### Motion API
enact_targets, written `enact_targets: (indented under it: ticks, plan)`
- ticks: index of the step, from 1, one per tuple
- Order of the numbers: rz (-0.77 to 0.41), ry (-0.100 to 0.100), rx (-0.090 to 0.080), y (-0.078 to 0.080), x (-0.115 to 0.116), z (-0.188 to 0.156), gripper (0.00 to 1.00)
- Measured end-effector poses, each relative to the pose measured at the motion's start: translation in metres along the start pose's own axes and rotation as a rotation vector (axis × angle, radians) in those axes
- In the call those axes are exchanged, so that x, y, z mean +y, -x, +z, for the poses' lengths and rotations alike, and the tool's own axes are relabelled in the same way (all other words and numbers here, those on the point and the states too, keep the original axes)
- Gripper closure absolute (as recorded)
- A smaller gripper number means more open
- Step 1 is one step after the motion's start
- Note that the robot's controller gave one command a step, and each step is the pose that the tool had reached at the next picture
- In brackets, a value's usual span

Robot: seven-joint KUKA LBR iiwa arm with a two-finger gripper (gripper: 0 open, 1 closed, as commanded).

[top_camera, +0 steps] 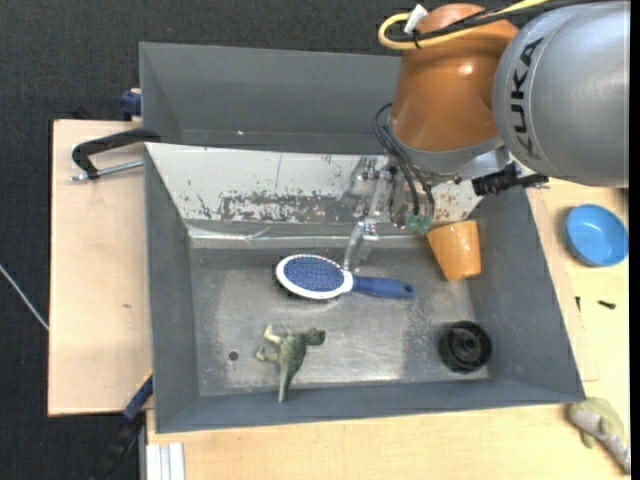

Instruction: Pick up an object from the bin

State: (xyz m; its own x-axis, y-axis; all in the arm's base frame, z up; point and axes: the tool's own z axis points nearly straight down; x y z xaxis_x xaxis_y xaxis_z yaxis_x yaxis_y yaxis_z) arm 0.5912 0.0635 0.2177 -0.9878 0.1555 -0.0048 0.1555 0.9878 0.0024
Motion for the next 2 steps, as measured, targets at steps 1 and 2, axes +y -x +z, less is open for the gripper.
enact_targets:
  ticks: [1,2]
  plan:
    - [-0.168,-0.002,0.011,-0.0276,0.0145,0.1181,0.0]
    - [-0.166,0.0,0.002,-0.0249,0.0148,0.1137,1.0]
